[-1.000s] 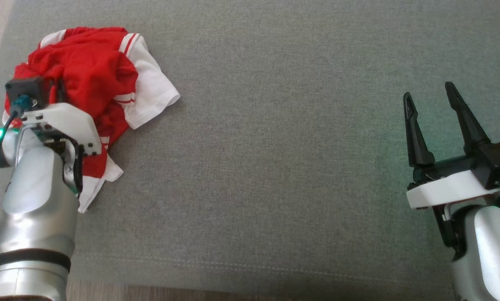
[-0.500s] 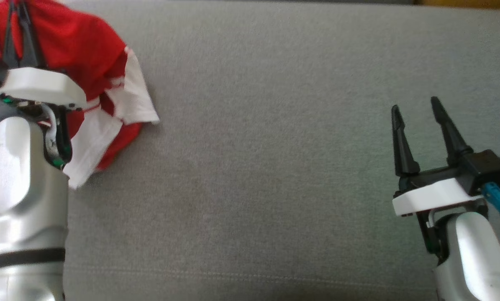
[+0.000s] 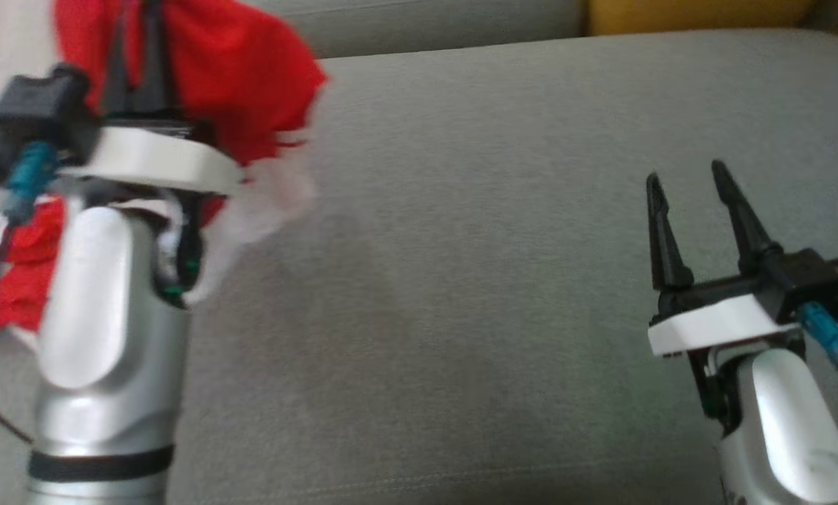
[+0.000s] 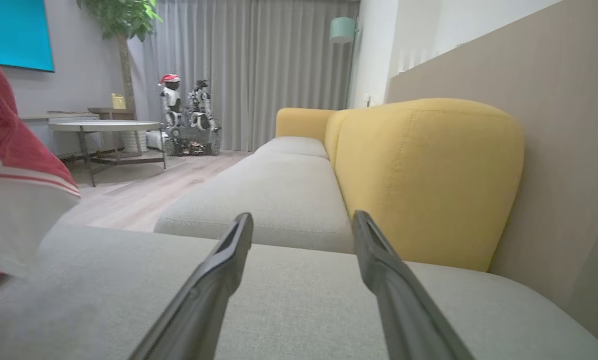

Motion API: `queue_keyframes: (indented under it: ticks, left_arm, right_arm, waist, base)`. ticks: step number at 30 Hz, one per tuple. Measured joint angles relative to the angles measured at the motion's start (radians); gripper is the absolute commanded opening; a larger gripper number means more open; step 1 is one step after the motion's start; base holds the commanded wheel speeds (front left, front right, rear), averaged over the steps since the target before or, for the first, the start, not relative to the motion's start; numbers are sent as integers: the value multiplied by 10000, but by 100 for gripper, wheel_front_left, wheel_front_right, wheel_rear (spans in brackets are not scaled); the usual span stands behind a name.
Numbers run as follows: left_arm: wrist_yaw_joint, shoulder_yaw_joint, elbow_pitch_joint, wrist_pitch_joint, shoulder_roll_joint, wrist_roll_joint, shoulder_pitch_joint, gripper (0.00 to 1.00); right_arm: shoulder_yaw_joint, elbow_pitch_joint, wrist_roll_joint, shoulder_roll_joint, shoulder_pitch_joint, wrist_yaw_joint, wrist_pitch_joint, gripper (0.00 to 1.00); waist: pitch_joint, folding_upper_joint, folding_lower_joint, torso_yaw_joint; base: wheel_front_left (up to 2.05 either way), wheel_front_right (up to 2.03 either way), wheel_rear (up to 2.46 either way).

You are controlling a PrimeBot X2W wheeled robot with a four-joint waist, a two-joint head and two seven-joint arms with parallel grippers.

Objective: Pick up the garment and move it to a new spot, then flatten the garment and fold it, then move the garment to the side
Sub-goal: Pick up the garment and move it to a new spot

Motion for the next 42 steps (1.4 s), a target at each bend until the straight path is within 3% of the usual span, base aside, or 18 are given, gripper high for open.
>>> queue_keyframes:
  ticks: [6,12,20,22,25,30,34,37,42]
  left_arm:
    - [17,-901,-234,242,-476,-169,-65,0]
    - [159,-2065,380,121,-631,-383,-613,0]
    - [755,-4169,1728,-272,-646,-1534,-1382,0]
    - [811,-4521,1960,-305,-646,-1722,-1435,100]
    - [1089,-5603,2598,-433,-637,-2552,-1448,100]
    - [1442,-5892,2742,-566,-642,-3149,-1465,100]
    - [1847,-5079,2545,-577,-610,-3070,-1473,100]
    - [1941,-4242,1948,-646,-280,-2711,-1297,100]
    - [1873,-3371,1252,-648,449,-2259,558,100]
  right_arm:
    - [-65,-288,0,13,-469,0,-59,100]
    - [-148,-408,221,19,-769,0,-209,100]
    - [-167,-127,650,27,-1016,0,-514,100]
    - [-155,-65,667,27,-1016,0,-533,100]
    - [-128,136,765,33,-1022,0,-619,100]
    - [-171,286,800,35,-1028,0,-706,100]
    - [-169,305,600,38,-1023,0,-725,100]
    - [-140,307,495,38,-992,0,-746,100]
    - [-132,320,301,42,-616,0,-679,100]
  waist:
    - [229,0,0,-945]
    - [703,0,0,-1968]
    - [1463,0,0,-3193]
    - [1554,0,0,-3313]
    - [1809,0,0,-3675]
    - [1814,0,0,-3666]
    - [1603,0,0,-3313]
    - [1396,0,0,-2934]
    - [991,0,0,-2158]
  base:
    - [0,0,0]
    - [0,0,0]
    - [0,0,0]
    - [0,0,0]
    - [0,0,0]
    - [0,0,0]
    - [0,0,0]
    - [0,0,0]
    - [0,0,0]
